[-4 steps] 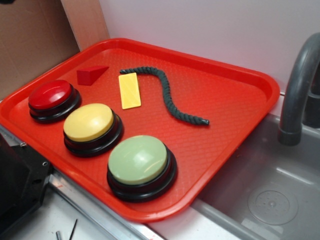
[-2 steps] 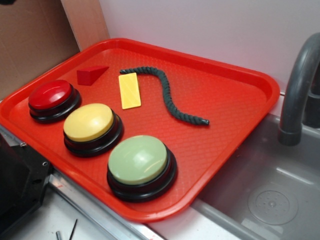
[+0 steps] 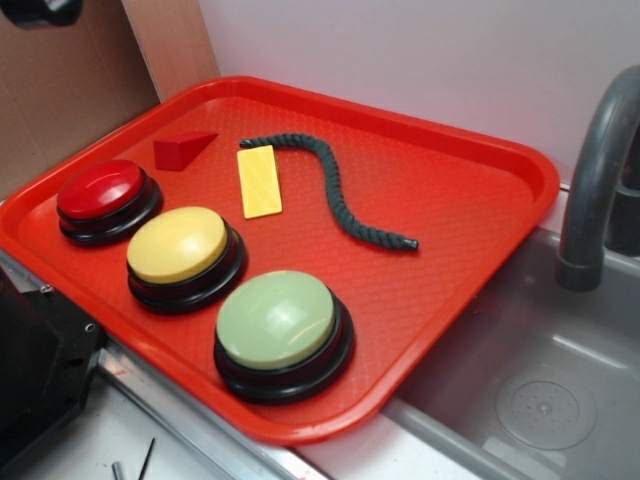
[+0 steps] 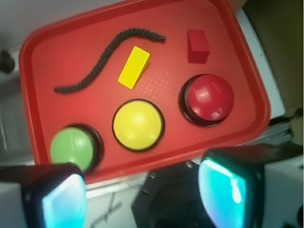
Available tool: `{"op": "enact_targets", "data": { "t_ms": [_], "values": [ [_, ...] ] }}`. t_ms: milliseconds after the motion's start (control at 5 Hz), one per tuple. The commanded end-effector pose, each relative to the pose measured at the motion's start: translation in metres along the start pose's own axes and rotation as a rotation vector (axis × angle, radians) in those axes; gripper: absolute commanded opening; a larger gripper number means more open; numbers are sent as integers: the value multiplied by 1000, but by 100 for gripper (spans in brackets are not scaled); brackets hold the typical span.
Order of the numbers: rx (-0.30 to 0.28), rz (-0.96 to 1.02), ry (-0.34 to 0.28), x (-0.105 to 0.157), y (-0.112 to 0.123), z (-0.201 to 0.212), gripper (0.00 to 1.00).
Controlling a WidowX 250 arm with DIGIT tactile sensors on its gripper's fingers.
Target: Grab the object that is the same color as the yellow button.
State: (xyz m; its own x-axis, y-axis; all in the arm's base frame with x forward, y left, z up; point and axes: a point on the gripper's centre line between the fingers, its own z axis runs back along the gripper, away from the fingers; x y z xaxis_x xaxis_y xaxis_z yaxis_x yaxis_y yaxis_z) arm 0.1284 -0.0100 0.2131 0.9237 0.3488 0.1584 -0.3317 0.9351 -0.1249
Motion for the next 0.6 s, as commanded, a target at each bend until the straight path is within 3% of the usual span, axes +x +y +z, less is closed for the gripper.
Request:
{"op": "enact_targets", "data": {
  "t_ms": [0, 200, 400],
  "values": [
    [5, 314, -59, 32, -1, -40, 100],
    [21, 434, -144, 59, -6, -75, 100],
    [17, 455, -181, 80, -14, -106, 100]
  ]
}}
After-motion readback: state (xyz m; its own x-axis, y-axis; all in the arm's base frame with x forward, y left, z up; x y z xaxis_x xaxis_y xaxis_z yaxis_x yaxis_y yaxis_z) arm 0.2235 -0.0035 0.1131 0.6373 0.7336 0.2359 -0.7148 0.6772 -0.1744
